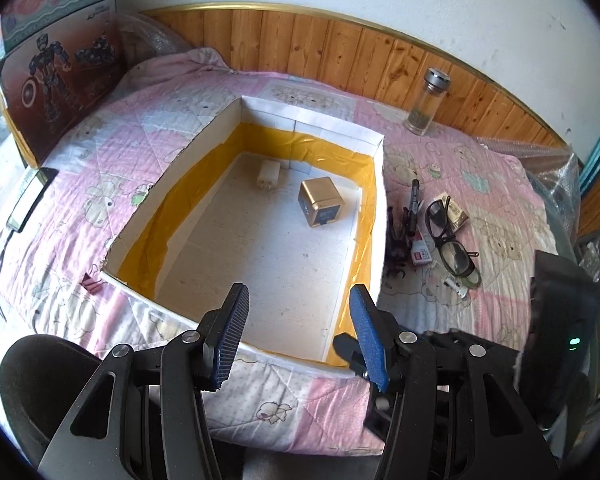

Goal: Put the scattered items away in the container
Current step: 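Withdraw both grippers from the box back toward the scattered items, then grasp the black glasses by the frame with the right gripper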

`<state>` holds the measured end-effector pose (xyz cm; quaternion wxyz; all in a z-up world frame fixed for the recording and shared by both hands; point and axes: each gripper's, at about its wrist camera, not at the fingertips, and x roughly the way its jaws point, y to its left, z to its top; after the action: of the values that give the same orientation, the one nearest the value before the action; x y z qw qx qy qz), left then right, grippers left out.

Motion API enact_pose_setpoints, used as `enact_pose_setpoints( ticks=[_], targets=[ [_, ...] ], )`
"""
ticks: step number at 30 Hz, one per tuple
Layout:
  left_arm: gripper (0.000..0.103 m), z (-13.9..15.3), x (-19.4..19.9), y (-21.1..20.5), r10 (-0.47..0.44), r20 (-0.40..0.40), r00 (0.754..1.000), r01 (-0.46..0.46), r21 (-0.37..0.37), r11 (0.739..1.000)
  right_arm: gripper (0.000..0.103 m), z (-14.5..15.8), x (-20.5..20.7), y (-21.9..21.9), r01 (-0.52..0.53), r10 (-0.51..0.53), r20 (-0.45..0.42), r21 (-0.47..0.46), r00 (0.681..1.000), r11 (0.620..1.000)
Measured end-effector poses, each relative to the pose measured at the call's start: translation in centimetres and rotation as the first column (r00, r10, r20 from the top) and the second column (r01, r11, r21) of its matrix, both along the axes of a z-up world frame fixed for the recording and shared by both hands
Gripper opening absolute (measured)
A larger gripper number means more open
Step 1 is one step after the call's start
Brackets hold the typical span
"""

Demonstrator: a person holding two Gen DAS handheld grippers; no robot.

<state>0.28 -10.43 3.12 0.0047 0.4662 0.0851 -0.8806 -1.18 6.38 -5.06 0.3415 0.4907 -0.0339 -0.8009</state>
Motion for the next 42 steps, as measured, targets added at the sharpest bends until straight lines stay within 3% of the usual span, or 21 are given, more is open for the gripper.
enact_pose_setpoints(
  ticks=[1, 6, 9, 11, 15, 20, 26, 31, 35, 42],
  targets=[
    [0.055, 0.2, 0.1, 0.2, -0.004, -0.002, 1.0, 0.004, 0.002, 1.0, 0.022, -0.5, 0.0, -0.3, -0.001, 0.001, -0.001, 0.027, 1.0, 1.0],
    [0.055, 0.7, -0.1, 1.8, -0.047, -0.012, 0.999, 0.047, 0.006, 0.999, 0.016, 0.4, -0.8, 2.0, 0.038, -0.034, -0.06, 0.071, 0.998, 0.997],
    [0.055, 0.6, -0.5, 2.9, -0.07, -0.007, 0.998, 0.07, 0.01, 0.997, 0.018, 1.1, -0.7, 3.0, -0.009, 0.01, -0.058, 0.022, 0.998, 1.0],
    [0.055, 0.6, -0.7, 3.5, -0.078, -0.005, 0.997, 0.079, 0.011, 0.997, 0.027, 1.7, -0.2, 3.5, -0.014, 0.018, -0.107, 0.032, 0.994, 0.999],
    [0.055, 0.4, -0.9, 4.7, -0.1, 0.007, 0.995, 0.1, 0.002, 0.995, 0.03, 2.8, -0.2, 4.9, -0.011, 0.022, -0.197, 0.055, 0.98, 0.998],
    [0.055, -0.1, -1.4, 6.5, -0.128, 0.022, 0.991, 0.129, -0.002, 0.992, 0.046, 3.3, -1.5, 8.7, 0.029, -0.018, -0.298, 0.033, 0.954, 0.999],
    [0.055, -1.4, -2.7, 9.9, -0.178, 0.068, 0.982, 0.178, 0.003, 0.984, 0.046, 0.7, -3.4, 13.8, 0.14, -0.147, -0.245, -0.046, 0.958, 0.989],
    [0.055, -2.4, -4.7, 13.4, -0.24, 0.094, 0.966, 0.24, 0.01, 0.971, 0.046, -1.3, -5.5, 16.8, 0.239, -0.244, -0.175, -0.052, 0.954, 0.97],
    [0.055, -3.9, -7.0, 15.7, -0.272, 0.131, 0.953, 0.27, 0.039, 0.962, 0.047, -2.5, -7.6, 19.0, 0.305, -0.301, -0.141, 0.001, 0.943, 0.952],
    [0.055, -6.7, -9.9, 19.5, -0.322, 0.193, 0.927, 0.312, 0.082, 0.947, 0.047, -4.4, -10.4, 21.6, 0.271, -0.257, -0.108, 0.146, 0.96, 0.951]
  ],
)
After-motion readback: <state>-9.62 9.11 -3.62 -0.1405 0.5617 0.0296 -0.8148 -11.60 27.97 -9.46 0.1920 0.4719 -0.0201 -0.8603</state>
